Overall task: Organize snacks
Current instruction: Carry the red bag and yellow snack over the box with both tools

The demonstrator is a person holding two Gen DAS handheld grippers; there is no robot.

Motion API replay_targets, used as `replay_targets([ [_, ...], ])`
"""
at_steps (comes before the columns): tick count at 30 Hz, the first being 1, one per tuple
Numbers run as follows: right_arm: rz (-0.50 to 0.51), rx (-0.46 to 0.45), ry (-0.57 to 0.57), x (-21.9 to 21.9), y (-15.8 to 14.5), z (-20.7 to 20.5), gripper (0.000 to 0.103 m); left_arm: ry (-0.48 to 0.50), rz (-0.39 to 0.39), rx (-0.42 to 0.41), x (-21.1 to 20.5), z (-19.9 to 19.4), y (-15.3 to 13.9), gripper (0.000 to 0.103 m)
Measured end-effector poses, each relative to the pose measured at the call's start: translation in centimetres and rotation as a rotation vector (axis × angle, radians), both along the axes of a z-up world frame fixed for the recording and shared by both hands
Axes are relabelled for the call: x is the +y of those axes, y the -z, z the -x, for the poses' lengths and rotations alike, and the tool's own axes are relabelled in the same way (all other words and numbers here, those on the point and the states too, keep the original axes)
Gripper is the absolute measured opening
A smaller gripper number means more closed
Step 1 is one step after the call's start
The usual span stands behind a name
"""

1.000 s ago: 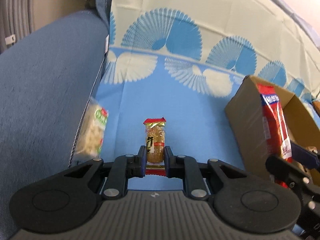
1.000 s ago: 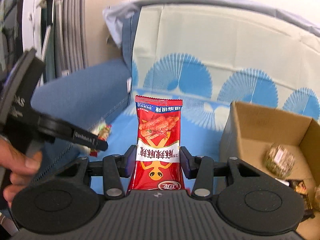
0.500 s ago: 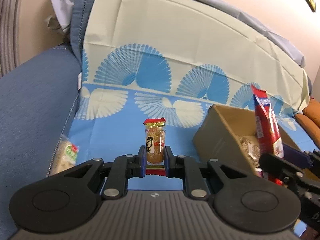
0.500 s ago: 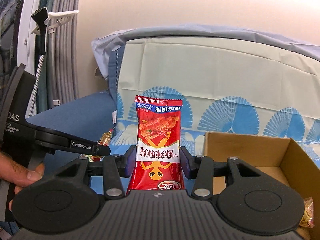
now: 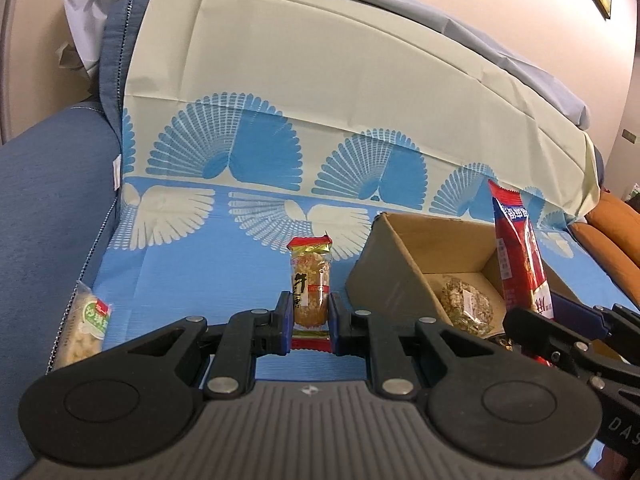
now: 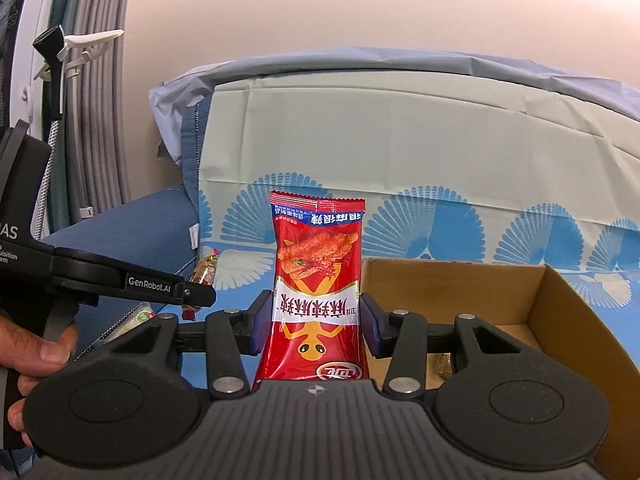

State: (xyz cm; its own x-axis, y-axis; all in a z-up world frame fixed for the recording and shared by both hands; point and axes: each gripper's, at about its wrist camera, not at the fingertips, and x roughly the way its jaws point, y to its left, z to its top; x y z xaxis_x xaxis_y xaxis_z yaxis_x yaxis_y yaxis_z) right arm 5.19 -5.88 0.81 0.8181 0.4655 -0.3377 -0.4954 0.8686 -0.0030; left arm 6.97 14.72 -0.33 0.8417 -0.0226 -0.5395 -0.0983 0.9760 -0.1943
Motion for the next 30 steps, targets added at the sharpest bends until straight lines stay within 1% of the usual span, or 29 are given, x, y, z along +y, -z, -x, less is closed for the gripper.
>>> replay_targets([
  [7,-0.007,0.007,0.027,-1.1,0.1,-0.4,0.047,0.013,-0.002,-0.013,-0.7,-0.1,-0.1,0.019],
  [10,-0.013,0.009,0.045,-1.6,0.1,-0.5,0.047,0.017,0.001,-0.037,-1.2,0.0,-0.5,0.019],
  [14,-0.024,0.006,0.076,-2.5,0.0,-0.7,0.047,0.023,0.021,-0.107,-2.5,0.2,-1.6,0.019],
  [18,-0.032,-0.007,0.113,-3.5,-0.1,-0.9,0.047,0.055,0.012,-0.195,-4.2,0.6,-2.9,0.019],
  [21,-0.042,-0.008,0.143,-4.4,-0.3,-1.1,0.047,0.077,0.007,-0.231,-5.4,0.6,-3.5,0.019],
  [25,-0.057,-0.002,0.185,-5.7,-0.4,-1.6,0.047,0.107,0.000,-0.252,-6.9,0.6,-3.8,0.019],
  [30,-0.057,-0.004,0.239,-6.9,-0.4,-1.9,0.048,0.150,0.000,-0.253,-8.9,0.3,-3.4,0.019],
])
